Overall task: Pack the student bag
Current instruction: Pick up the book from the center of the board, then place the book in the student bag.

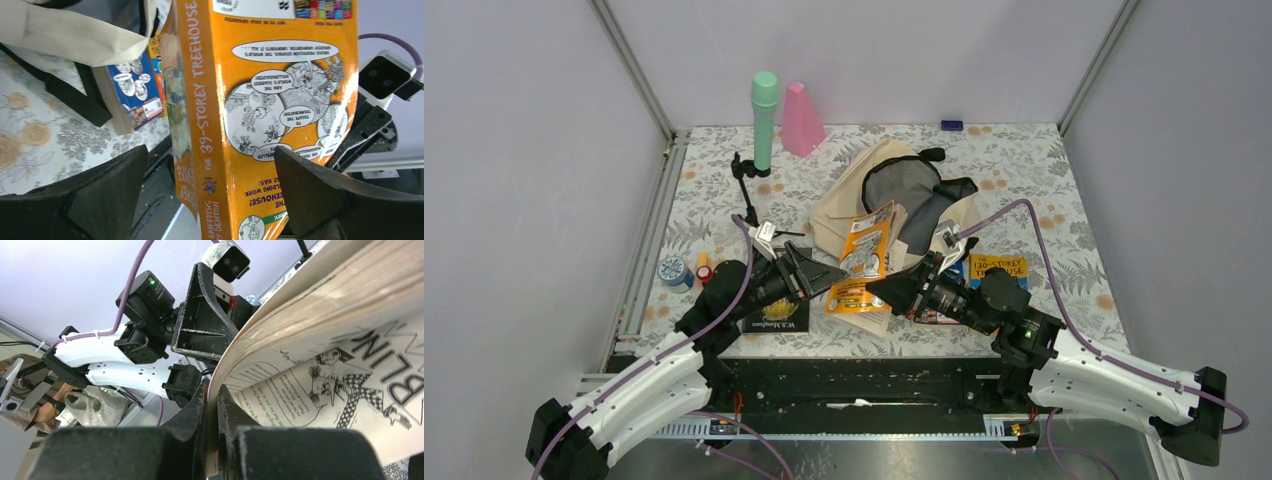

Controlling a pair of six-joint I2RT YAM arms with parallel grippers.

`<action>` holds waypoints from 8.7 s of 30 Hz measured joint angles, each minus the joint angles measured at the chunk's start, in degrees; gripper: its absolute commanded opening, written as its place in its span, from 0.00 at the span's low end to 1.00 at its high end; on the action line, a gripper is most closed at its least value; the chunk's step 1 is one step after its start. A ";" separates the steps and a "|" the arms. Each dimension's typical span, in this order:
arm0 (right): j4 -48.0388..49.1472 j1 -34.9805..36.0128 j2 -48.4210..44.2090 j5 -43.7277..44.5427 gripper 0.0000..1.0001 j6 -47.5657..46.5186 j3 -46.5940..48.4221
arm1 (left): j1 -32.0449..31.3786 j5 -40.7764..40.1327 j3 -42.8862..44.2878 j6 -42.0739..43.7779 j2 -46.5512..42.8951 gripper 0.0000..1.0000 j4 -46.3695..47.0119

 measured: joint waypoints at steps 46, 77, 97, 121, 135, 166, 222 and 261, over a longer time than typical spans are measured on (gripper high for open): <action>-7.50 -13.64 -7.10 9.51 1.00 5.97 -8.70 | 2.62 -0.48 1.62 8.07 -7.41 0.00 -8.41; 31.47 -13.92 19.50 -25.38 0.70 18.71 -4.07 | 2.73 9.14 2.51 7.91 -9.46 0.00 5.18; 22.62 -14.69 14.62 -23.39 0.00 18.88 -4.04 | 2.69 3.26 14.64 24.17 -6.84 0.99 -12.31; -22.16 -50.29 8.72 -5.86 0.00 5.33 3.45 | 0.26 -11.63 38.82 31.71 44.54 0.99 -15.54; -21.68 -50.40 11.45 -9.42 0.00 5.60 4.92 | 0.70 -16.09 48.43 29.27 67.14 0.66 -12.68; -18.67 -50.69 36.48 -7.54 0.00 23.47 13.42 | 1.88 -2.23 37.97 26.97 62.31 0.00 30.45; -3.39 -45.29 65.99 -8.68 0.76 14.05 27.19 | 4.11 1.77 42.21 23.52 65.99 0.00 25.64; -31.93 -45.09 17.77 4.68 0.82 -7.48 10.23 | 5.70 -22.01 36.00 32.89 53.57 0.99 -3.58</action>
